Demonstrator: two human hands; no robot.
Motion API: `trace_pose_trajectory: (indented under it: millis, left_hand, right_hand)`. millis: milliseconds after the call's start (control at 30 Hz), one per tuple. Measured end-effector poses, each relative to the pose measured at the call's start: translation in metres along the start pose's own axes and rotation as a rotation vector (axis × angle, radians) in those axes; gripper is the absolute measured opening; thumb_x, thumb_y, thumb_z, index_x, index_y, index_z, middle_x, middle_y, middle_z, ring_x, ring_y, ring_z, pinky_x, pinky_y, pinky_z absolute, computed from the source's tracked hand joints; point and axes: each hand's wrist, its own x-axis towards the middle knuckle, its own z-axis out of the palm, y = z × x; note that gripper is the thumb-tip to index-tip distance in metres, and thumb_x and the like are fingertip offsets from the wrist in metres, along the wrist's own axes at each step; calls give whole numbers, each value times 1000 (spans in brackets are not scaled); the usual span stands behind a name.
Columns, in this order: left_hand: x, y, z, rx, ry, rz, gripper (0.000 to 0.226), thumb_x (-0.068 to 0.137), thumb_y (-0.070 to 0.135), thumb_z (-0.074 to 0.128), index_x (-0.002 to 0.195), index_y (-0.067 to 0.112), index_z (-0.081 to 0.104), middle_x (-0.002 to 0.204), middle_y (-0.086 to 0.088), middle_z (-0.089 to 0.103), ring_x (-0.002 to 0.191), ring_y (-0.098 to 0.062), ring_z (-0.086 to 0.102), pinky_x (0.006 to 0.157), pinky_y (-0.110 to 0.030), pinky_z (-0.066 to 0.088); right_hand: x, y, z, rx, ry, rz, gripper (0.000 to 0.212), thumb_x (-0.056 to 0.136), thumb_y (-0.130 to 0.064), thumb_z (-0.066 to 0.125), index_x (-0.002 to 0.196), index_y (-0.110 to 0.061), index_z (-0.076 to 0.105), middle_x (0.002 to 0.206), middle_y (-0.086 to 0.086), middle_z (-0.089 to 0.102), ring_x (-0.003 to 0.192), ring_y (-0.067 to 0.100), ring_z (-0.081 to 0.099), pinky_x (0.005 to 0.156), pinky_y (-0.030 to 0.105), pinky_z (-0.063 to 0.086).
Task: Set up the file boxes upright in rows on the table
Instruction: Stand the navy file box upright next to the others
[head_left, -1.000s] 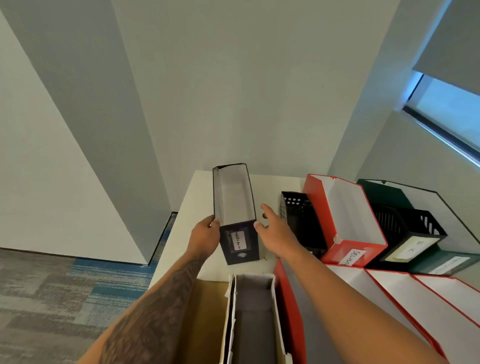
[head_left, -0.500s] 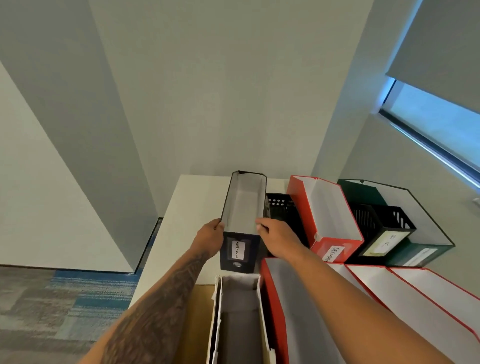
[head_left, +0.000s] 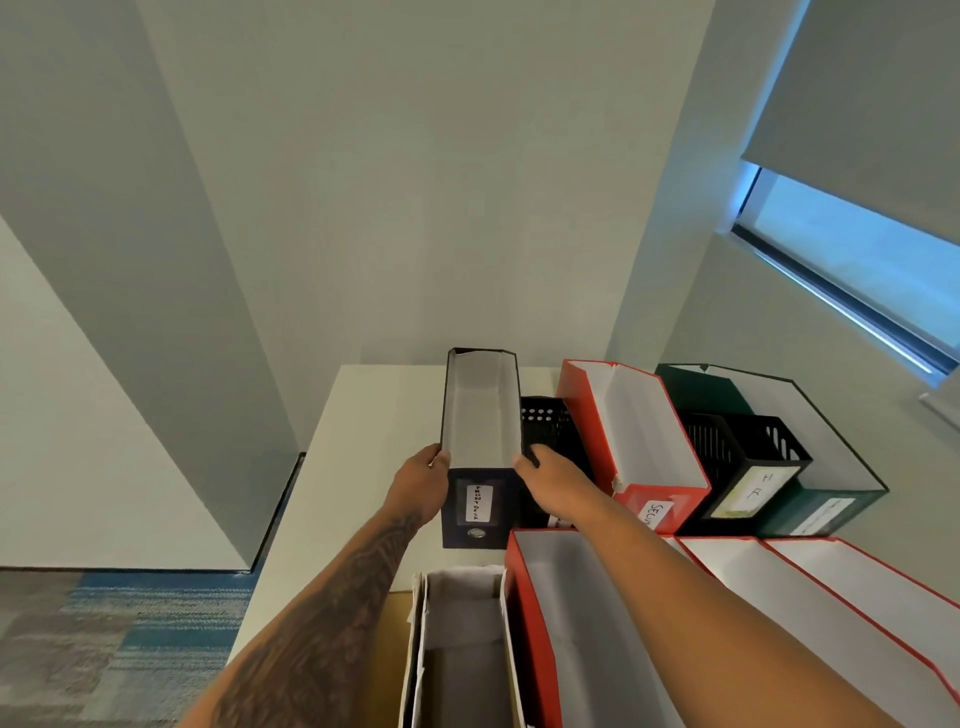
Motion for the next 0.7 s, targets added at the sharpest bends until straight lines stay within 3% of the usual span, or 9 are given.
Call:
trace_pose_trajectory:
  millis: [300,700]
  left_hand:
    - [-10,1,7,-22,-35,-5,49,106,40,38,149,18,43,141,-7,58,126,-32,56,107,-51,47]
    - [-16,1,13,27,-9,12,52,104,46,36,148,19,45,144,-6,57,129,-30,54,109,-50,45]
  right_hand:
    - [-3,1,1,-31,51,-48,55,108,-32,36,161,-25,21,161,5,37,142,28,43,113,43,40]
    - [-6,4,5,-79,82,-24,51,107,-37,35,154,-20,35,146,7,54,127,26,57,104,46,52]
